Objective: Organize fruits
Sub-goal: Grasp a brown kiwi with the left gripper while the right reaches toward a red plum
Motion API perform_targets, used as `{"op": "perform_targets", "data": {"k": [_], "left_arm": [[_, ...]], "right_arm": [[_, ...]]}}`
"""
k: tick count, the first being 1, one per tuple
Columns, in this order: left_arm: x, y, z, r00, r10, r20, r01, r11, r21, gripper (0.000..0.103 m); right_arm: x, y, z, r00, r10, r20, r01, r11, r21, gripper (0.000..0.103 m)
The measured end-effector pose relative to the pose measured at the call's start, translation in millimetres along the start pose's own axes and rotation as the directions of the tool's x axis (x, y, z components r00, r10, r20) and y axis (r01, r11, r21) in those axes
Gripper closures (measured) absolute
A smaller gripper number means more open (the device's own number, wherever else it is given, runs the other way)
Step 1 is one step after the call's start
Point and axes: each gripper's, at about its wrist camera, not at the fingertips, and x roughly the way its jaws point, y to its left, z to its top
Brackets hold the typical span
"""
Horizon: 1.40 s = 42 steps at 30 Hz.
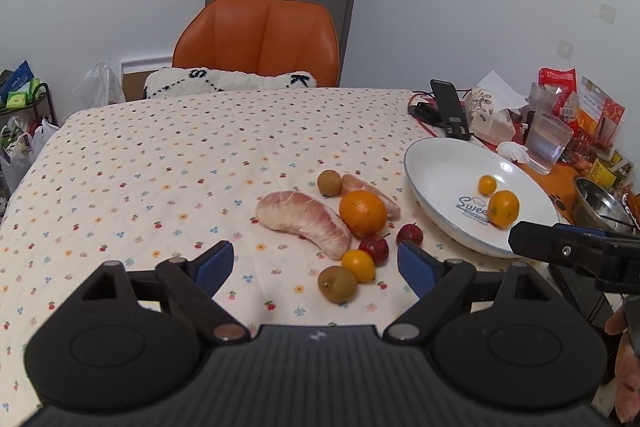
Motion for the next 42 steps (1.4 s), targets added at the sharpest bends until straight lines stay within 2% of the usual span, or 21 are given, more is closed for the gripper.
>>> {"op": "perform_targets", "data": {"k": [5, 9, 11, 17, 25, 27, 32, 39, 42], "left_arm": [[3, 2, -6, 1.0, -0.01, -0.009, 0.01, 1.0, 0.002, 0.018], [8, 3, -11, 1.0, -0.026, -0.015, 0.026, 1.0, -0.002, 0.025], [12, 3, -14, 0.999, -0.035, -0.023, 0.035, 0.999, -0.006, 0.033], [21, 0, -20, 0.999, -0.029, -0.026, 0.029, 1.0, 0.004, 0.041], [37, -1, -22, 0.995, -0.087, -0.042, 0.086, 0.996, -0.01, 0.05], [42, 0, -23, 0.995, -0.086, -0.052, 0.085, 0.996, -0.013, 0.055], [44, 6, -22, 0.993, -0.113, -0.045, 0.112, 0.993, -0.023, 0.077], [37, 14, -22, 0.994, -0.105, -0.039, 0.104, 0.994, -0.026, 0.077], [35, 20, -22, 0.995, -0.097, -0.037, 0.096, 0.995, -0.031, 0.077]], "right_arm": [[5, 3, -2, 1.0, 0.009, -0.027, -0.009, 1.0, -0.001, 0.001], [8, 6, -5, 0.999, 0.005, -0.041, -0.005, 1.0, -0.015, 0.011], [10, 8, -5, 0.999, 0.003, -0.048, -0.005, 1.0, -0.027, 0.017], [18, 13, -6, 0.997, 0.029, -0.073, -0.031, 0.999, -0.036, 0.024], [30, 16, -10, 0.993, 0.055, -0.103, -0.058, 0.998, -0.026, 0.032], [34, 17, -10, 0.992, 0.058, -0.11, -0.061, 0.998, -0.024, 0.034], [41, 18, -10, 0.992, 0.064, -0.105, -0.067, 0.998, -0.021, 0.039], [57, 25, -12, 0.99, 0.073, -0.124, -0.075, 0.997, -0.01, 0.057], [62, 27, -12, 0.99, 0.067, -0.123, -0.069, 0.998, -0.004, 0.06]]}}
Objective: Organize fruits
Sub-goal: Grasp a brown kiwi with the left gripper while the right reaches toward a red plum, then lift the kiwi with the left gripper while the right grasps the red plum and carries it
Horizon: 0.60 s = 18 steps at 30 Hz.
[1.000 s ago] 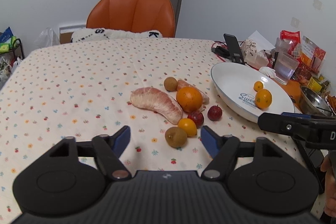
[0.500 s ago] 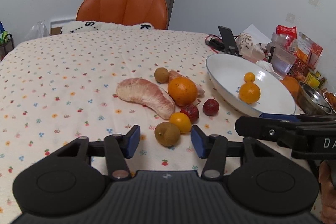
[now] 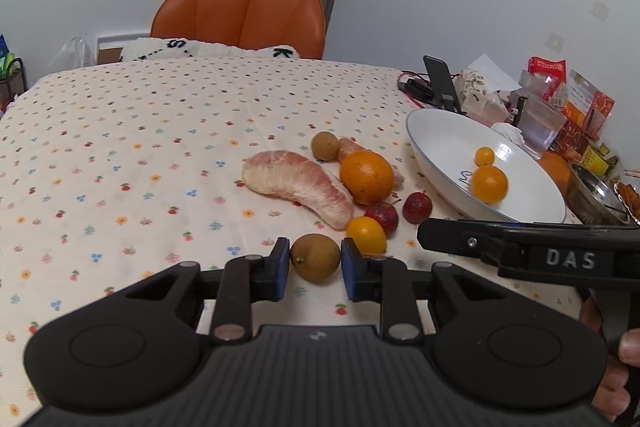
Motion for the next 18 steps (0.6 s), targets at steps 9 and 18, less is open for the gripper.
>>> {"op": "perform_targets", "data": {"k": [9, 18], "left_arm": [[-7, 10, 4, 1.0, 0.014, 0.01, -0.014, 1.0, -0.015, 0.077], [-17, 22, 8, 0.998, 0.044, 0.034, -0.044, 0.999, -0.013, 0.077]], "right_arm": [[15, 7, 6, 1.0, 0.005, 0.006, -0.005, 1.0, 0.017, 0.061], [29, 13, 10, 1.0, -0.007, 0.013, 0.006, 1.0, 0.021, 0.068]]}}
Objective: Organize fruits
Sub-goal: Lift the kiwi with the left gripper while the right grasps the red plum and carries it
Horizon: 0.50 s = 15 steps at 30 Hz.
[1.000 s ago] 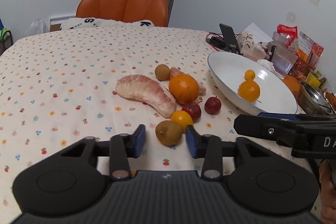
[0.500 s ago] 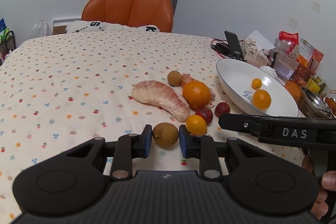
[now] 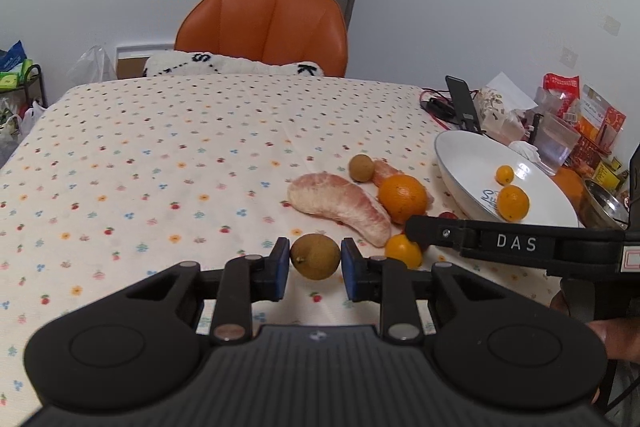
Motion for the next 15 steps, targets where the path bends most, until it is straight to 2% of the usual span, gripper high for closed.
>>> {"op": "perform_targets", "data": {"k": [7, 9, 15], "left_arm": [[-2, 2, 3, 1.0, 0.001, 0.008, -0.001, 1.0, -0.004, 0.077], [-3, 2, 3, 1.0, -0.001, 0.01, 0.001, 1.0, -0.002, 0.077], [-6, -1, 1, 1.0, -0.001, 0.015, 0.001, 1.0, -0.006, 0.077]], "right_arm": [[2, -3, 1, 1.0, 0.013, -0.008, -0.013, 1.0, 0.024, 0.073], [2, -5, 1, 1.0, 0.014, -0.011, -0.013, 1.0, 0.028, 0.086], [-7, -7, -2, 0.999, 0.045, 0.011, -0.045, 0.999, 0.029, 0.086]]}}
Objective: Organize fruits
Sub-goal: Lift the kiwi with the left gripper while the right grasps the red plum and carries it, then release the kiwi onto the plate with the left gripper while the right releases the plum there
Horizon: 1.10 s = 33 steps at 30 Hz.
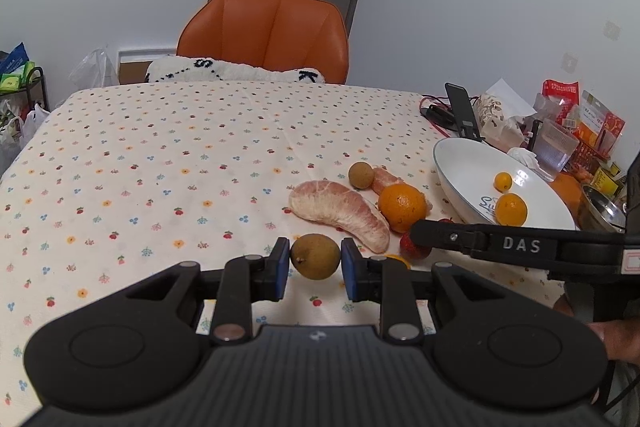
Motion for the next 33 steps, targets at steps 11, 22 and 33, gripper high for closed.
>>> {"op": "perform_targets", "data": {"k": [11, 22, 33], "left_arm": [[0, -16, 5, 1.0, -0.023, 0.014, 0.023, 1.0, 0.017, 0.077], [11, -52, 17, 0.995, -0.099, 0.029, 0.098, 0.994, 0.049, 0.077], [21, -81, 24, 0.99, -0.142, 0.025, 0.14, 0.987, 0.083, 0.077]], "right_arm": [[-27, -2, 6, 0.999, -0.011, 0.053, 0.012, 1.0, -0.017, 0.086], [-65, -29, 11, 0.988, -0.091, 0.123, 0.089, 0.996, 0.019, 0.086], [-87, -57, 14, 0.973, -0.159, 0.166, 0.149, 0.986, 0.072, 0.086]]}}
